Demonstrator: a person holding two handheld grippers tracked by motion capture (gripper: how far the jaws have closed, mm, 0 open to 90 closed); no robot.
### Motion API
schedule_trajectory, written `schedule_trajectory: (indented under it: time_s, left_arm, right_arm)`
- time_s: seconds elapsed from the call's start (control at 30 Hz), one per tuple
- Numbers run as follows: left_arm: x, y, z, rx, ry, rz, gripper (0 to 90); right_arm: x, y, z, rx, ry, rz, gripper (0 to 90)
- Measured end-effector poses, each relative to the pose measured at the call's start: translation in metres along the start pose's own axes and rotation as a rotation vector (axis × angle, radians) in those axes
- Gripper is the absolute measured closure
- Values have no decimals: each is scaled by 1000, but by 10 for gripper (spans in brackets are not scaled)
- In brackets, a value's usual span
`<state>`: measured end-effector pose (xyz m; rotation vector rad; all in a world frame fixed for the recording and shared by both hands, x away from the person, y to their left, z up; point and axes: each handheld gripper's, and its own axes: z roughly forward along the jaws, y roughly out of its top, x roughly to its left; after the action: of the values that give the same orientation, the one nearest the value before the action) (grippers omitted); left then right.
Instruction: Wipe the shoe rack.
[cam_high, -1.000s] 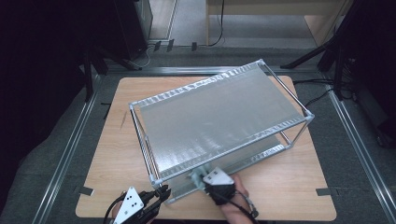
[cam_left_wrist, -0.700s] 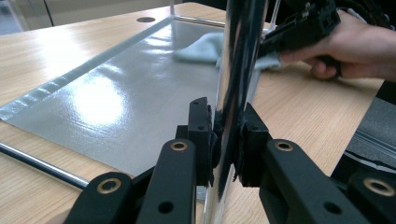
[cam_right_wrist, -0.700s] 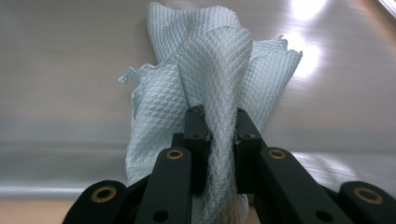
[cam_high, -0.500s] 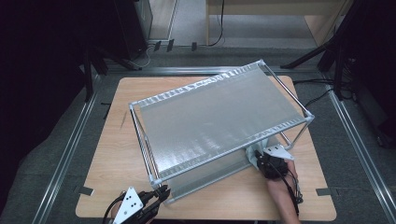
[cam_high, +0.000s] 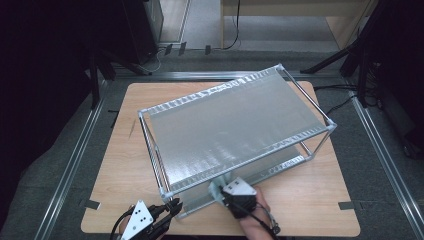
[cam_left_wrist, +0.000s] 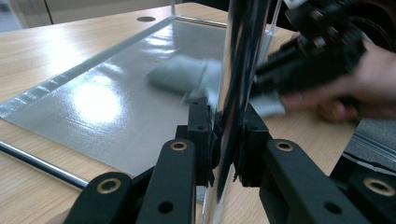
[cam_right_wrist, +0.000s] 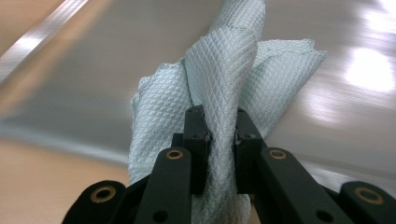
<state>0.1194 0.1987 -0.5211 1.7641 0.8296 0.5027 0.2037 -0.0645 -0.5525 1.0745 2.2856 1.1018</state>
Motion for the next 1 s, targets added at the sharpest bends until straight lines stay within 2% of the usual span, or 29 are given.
schedule_trajectory:
  time_s: [0.03,0.07,0.13,0.23,0.33,0.43,0.5,0.53,0.57,0.67,0.77,0.87,0.97,1.0]
  left_arm:
    - [0,0,0,0,-1,-1,797]
    - [0,0,0,0,-1,0,797]
    - [0,0,0,0,0,0,797]
    - [0,0,0,0,0,-1,797]
    - [0,0,-1,2,-2,-5,797]
    - [1,0,-1,5,-5,-7,797]
    - [1,0,-1,6,-5,-7,797]
    - [2,0,-1,6,-7,-8,797]
    - [2,0,-2,7,-9,-11,797]
    - [4,0,-3,10,-11,-10,797]
    - [7,-1,-7,14,-12,-1,796]
    - [11,-1,-9,16,-6,-6,795]
    - [15,-1,-11,13,10,-25,793]
    - [17,-2,-11,13,16,-27,793]
  right_arm:
    - [11,1,0,-1,35,-13,803]
    - [25,2,0,-2,101,-33,803]
    - [38,4,-1,3,166,-48,803]
    - [47,4,0,1,210,-77,803]
    - [35,4,1,1,192,-82,803]
    - [5,2,1,4,113,-48,802]
    - [-21,-1,-1,2,39,-23,802]
    - [-38,-2,-3,6,-14,-5,802]
    - [-48,-3,-5,7,-41,16,802]
    - [-90,-9,-14,15,-152,80,802]
    - [-133,-19,-27,9,-241,156,802]
    - [-160,-26,-39,3,-319,226,802]
    - [-182,-31,-55,-4,-419,312,800]
    - [-186,-33,-59,-10,-434,332,800]
